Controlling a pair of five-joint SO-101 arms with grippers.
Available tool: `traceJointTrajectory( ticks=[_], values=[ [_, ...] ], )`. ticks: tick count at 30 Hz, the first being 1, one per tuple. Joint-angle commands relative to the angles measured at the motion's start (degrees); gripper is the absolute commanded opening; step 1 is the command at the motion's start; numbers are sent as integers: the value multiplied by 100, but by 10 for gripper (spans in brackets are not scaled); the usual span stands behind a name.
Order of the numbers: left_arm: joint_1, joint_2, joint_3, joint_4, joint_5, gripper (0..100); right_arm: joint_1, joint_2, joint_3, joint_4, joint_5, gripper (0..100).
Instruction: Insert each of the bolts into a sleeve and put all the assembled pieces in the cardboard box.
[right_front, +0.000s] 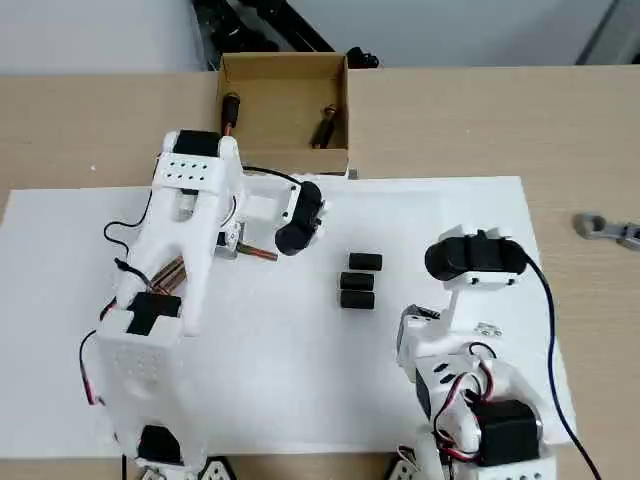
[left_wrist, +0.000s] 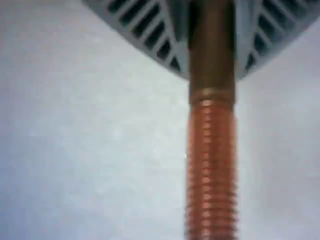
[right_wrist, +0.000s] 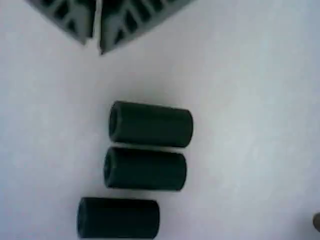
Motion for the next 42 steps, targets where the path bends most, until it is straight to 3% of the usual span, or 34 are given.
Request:
traceJointTrajectory(
  ticks=[1,5,10,13,20,30,36,42],
  values=[
    [62,-70,-13,-132,264,120,48,-4,-26,-110,-53,3],
    [149,-79,-48,-132,686,165,48,-4,-18,-110,-53,3],
    [237,-123,-48,-281,1952,167,48,-4,-18,-110,-53,3],
    [299,-123,-154,-448,3587,167,40,-4,-18,-110,-53,3],
    [308,-132,-400,-422,8624,167,4,-13,-18,-110,-53,3],
    [88,-79,-365,167,13196,166,-4,-13,-26,-198,26,3],
    [105,-79,-347,229,13837,166,-136,57,-35,-171,633,3],
    [123,-62,-233,185,14418,166,-251,435,-35,-242,624,3]
  ],
)
